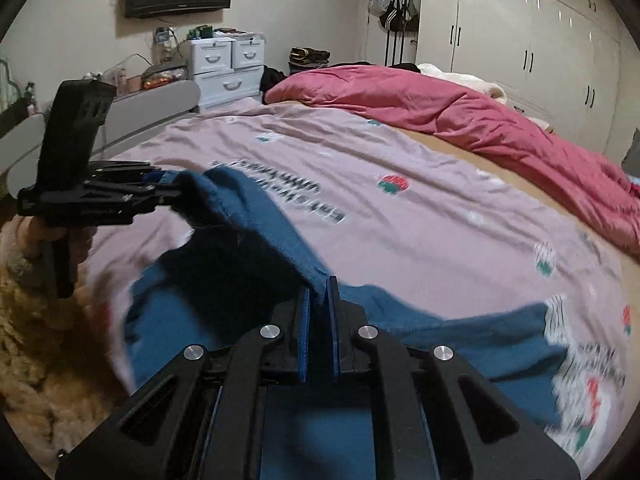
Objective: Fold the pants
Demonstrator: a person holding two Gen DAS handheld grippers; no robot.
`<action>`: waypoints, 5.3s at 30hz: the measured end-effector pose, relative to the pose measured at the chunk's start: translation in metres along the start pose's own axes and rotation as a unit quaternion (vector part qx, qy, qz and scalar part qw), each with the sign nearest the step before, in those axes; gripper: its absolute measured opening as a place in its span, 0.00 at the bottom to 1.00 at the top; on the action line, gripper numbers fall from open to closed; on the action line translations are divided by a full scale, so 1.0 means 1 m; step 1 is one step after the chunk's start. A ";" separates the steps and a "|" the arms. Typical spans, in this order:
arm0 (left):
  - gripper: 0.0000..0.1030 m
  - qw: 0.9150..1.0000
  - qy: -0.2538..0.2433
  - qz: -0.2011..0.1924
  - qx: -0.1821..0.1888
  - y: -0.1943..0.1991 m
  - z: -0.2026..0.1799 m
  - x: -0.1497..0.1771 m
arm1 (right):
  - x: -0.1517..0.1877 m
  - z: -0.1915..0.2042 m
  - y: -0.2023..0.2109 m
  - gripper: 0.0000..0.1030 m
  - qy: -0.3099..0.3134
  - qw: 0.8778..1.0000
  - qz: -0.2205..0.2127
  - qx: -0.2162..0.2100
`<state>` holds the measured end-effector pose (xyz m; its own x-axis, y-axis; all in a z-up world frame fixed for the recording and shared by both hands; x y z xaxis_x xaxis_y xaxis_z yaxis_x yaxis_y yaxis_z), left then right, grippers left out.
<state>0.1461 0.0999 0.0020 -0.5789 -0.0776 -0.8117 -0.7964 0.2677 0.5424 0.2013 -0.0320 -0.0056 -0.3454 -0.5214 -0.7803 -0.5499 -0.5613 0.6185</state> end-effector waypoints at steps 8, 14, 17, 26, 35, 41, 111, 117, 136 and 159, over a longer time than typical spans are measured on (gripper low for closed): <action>0.28 0.999 0.042 0.006 0.013 0.034 -0.020 0.055 | 0.052 0.050 0.036 0.07 -0.016 0.999 0.015 -0.034; 0.28 0.997 0.064 0.042 0.008 0.034 -0.021 0.089 | 0.083 0.075 0.033 0.07 -0.006 0.998 0.042 -0.046; 0.28 0.997 0.065 0.052 0.005 0.034 -0.021 0.098 | 0.102 0.084 0.025 0.07 -0.010 0.997 0.059 -0.050; 0.43 0.995 0.059 0.073 -0.027 0.040 -0.016 0.109 | 0.123 0.093 0.015 0.10 -0.007 0.996 0.073 -0.054; 0.43 0.995 0.064 0.059 -0.040 0.083 -0.028 0.101 | 0.124 0.093 0.012 0.11 -0.021 0.995 0.068 -0.070; 0.43 0.999 0.033 0.031 0.014 0.073 -0.071 0.069 | 0.128 0.095 0.009 0.19 -0.038 0.994 0.067 -0.080; 0.10 0.959 -0.012 0.170 0.229 -0.121 -0.210 0.088 | 0.071 -0.144 0.020 0.61 -0.235 0.960 0.061 0.139; 0.10 0.955 -0.014 0.171 0.241 -0.117 -0.219 0.095 | 0.058 -0.165 -0.052 0.60 -0.193 0.954 0.139 0.184; 0.10 0.960 -0.035 0.161 0.227 -0.114 -0.213 0.090 | 0.088 -0.226 0.014 0.09 -0.330 0.925 0.058 0.176; 0.01 0.955 -0.147 0.156 0.207 -0.073 -0.234 0.103 | 0.250 -0.169 0.144 0.09 -0.523 0.838 0.033 0.151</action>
<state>0.1037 -0.1527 -0.0701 -0.6539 0.3239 -0.6837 -0.4209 0.5952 0.6845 0.1644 -0.3516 -0.0963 -0.7740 0.3929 -0.4966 -0.6157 -0.2835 0.7353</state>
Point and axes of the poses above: each gripper's, at about its wrist camera, not at the fingertips, and y roughly against the way its jaws point, z to its left, x to its underside, the point moved 8 cm from there along -y, roughly the way its jaws point, and after that the axes turned 5 degrees about x, right-handed, at the moved point
